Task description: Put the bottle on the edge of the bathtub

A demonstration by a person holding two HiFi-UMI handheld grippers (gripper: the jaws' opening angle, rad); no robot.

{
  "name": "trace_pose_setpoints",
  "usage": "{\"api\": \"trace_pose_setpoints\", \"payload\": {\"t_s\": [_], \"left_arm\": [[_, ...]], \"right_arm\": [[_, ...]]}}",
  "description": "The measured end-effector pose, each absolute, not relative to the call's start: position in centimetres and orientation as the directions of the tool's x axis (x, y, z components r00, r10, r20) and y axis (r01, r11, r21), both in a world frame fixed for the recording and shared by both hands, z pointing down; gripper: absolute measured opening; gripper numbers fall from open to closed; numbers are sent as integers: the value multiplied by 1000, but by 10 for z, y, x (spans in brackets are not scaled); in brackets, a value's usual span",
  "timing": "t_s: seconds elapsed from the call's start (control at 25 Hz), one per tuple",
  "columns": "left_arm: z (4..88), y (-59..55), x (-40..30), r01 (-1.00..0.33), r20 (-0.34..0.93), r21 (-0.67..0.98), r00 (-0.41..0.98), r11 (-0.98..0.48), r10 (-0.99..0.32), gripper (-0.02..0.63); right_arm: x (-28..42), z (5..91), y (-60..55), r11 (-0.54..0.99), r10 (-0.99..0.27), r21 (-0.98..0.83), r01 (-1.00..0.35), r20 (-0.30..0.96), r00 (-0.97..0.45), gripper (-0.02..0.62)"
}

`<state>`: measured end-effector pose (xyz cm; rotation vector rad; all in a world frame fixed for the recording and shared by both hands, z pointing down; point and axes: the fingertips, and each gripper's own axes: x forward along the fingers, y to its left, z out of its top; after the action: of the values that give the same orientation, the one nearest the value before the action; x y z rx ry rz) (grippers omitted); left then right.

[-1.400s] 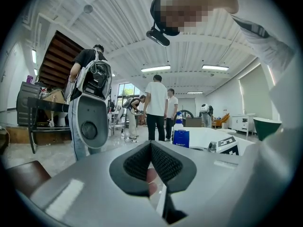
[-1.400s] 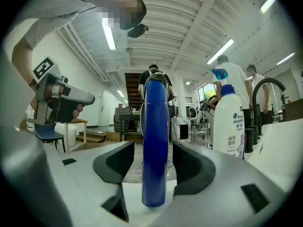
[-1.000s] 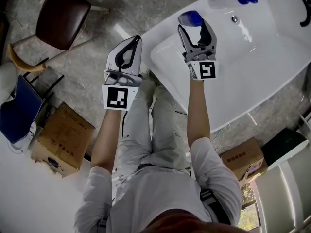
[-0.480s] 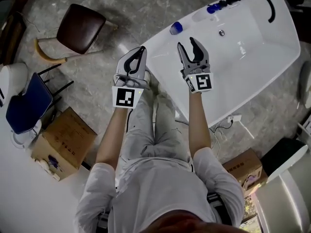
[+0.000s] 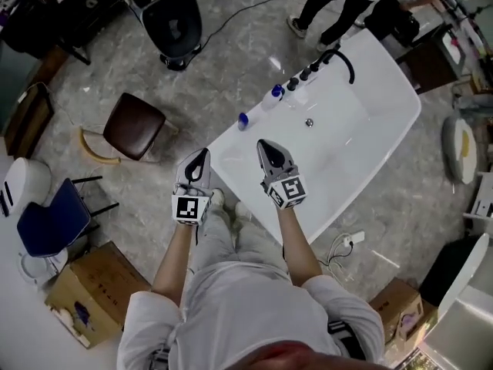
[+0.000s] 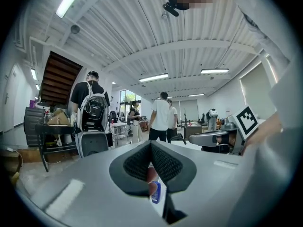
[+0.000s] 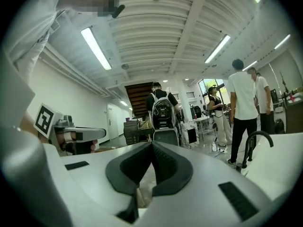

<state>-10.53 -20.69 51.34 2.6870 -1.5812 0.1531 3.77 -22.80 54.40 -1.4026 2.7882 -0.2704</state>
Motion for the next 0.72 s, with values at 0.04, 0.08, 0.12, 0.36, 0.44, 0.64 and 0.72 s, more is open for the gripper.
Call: {"api": "trace_pose_setpoints", "payload": {"t_s": [0.04, 0.08, 0.12, 0.36, 0.44, 0.64, 0.72], "left_arm": [[504, -201, -102, -873, 92, -28, 482, -486, -871, -2], [496, -194, -99, -872, 88, -24, 485, -489, -870, -2], [489, -186, -97, -870, 86, -23, 488, -492, -868, -2], [472, -155, -88, -855, 85, 4, 517, -519, -852, -2], [467, -144, -86, -854, 87, 10, 520, -521, -850, -2], [459, -143, -94, -856, 83, 31, 516, -516, -852, -2], [458, -141, -100, -863, 83, 25, 504, -504, -860, -2]], "right_arm": [[38, 534, -219, 590, -793, -153, -793, 76, -605, 0], [38, 524, -210, 597, -788, -145, -789, 82, -610, 0], [37, 515, -202, 602, -784, -138, -787, 87, -615, 0], [34, 468, -172, 643, -759, -110, -758, 41, -650, 0], [38, 458, -162, 643, -760, -97, -759, 36, -649, -1], [49, 442, -161, 623, -779, -80, -778, 23, -626, 0], [47, 442, -158, 627, -776, -70, -776, 24, -630, 0]]}}
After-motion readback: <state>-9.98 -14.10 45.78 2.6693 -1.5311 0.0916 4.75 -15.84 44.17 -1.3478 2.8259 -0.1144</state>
